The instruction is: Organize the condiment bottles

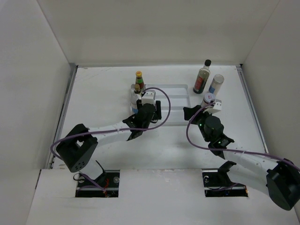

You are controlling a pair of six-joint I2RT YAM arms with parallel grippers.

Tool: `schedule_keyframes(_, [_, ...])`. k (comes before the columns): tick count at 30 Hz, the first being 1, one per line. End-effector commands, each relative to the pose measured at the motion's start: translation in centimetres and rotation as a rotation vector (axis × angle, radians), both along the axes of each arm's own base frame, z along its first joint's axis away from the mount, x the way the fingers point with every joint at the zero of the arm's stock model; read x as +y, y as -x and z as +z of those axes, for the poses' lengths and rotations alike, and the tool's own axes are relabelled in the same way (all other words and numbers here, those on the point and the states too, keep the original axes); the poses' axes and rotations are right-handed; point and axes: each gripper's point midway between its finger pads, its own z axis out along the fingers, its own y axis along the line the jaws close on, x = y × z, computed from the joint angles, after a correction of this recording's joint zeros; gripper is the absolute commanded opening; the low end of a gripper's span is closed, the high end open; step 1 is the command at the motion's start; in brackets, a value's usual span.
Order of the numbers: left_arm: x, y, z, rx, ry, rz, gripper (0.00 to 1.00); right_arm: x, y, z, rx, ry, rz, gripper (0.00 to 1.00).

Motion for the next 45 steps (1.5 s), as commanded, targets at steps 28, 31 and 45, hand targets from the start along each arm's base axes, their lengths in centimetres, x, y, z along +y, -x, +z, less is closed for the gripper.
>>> schedule_keyframes(28, [3.0,3.5,8.2,-0.279,0.302,0.0,1.0,-12.0,-4.0,-0.2,0.145,0.155,-0.499,0.98])
schedule_keyframes(31, [4.9,4.2,9.3,-0.341,0.368,0.04,1.0,-14.2,-5.4,-1.3,0.214,0.228,-0.569,0.99])
schedule_keyframes(45, [18.9,5.2,9.3,-0.503,0.382,0.536,1.0,-13.2,-12.9,-5.5,0.323,0.288,-0.49,0.96])
